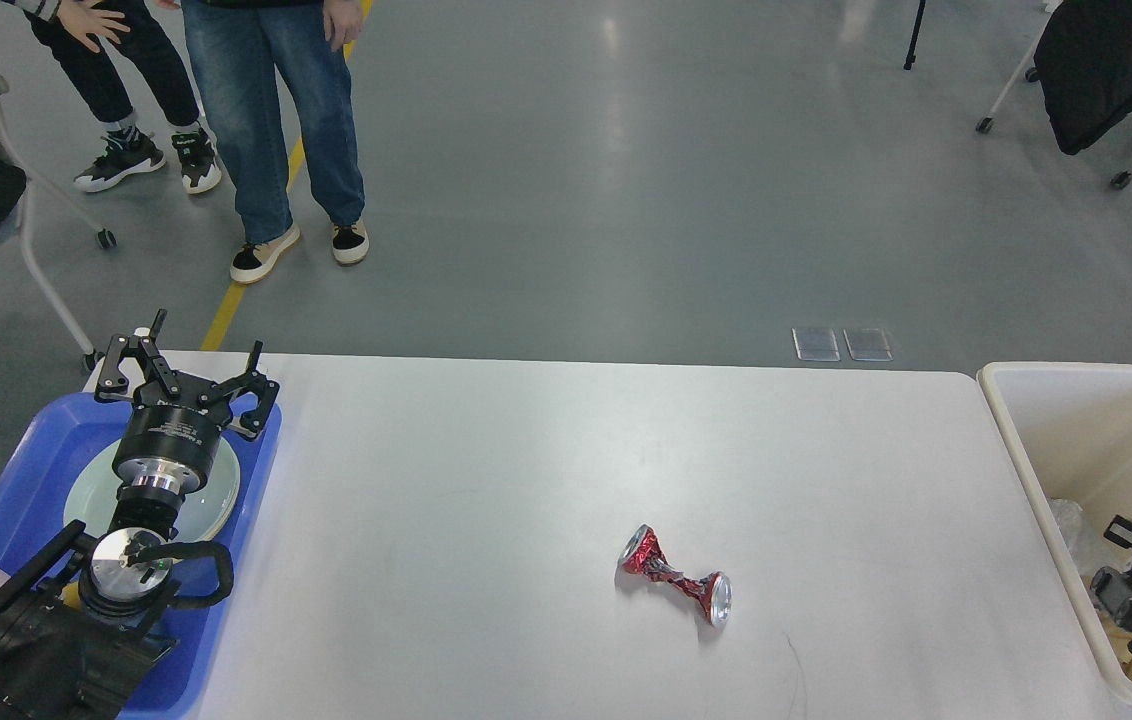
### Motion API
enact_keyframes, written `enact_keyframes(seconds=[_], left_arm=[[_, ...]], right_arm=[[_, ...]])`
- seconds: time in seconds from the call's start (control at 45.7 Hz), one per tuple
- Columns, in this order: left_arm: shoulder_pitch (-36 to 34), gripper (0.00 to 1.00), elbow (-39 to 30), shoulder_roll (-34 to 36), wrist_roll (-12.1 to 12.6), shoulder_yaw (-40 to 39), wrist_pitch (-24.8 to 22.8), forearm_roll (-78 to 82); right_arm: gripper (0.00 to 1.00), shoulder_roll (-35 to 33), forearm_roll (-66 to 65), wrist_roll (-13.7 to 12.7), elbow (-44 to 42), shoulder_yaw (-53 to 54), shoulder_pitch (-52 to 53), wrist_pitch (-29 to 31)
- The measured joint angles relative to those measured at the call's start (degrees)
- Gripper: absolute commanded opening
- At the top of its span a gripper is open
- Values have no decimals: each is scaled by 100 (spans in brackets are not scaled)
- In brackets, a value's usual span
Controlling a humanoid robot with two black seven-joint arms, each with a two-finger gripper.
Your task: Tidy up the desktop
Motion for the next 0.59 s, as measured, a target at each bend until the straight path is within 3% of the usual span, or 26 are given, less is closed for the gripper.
enact_keyframes(seconds=[0.328, 0.35, 0.482, 0.569, 0.591], left_arm=[[0, 96, 0, 0, 0, 0, 0, 0], [0, 96, 0, 0, 0, 0, 0, 0], [0, 96, 0, 0, 0, 0, 0, 0], [0, 96, 0, 0, 0, 0, 0, 0], [0, 96, 0, 0, 0, 0, 0, 0]], right_arm=[[0, 243, 9, -19, 0, 178, -383, -164], [4, 253, 9, -20, 0, 178, -393, -171], [58, 303, 8, -24, 0, 167, -466, -193], [100, 310, 2, -24, 0, 138, -494, -207], [100, 307, 1, -24, 0, 135, -495, -208]])
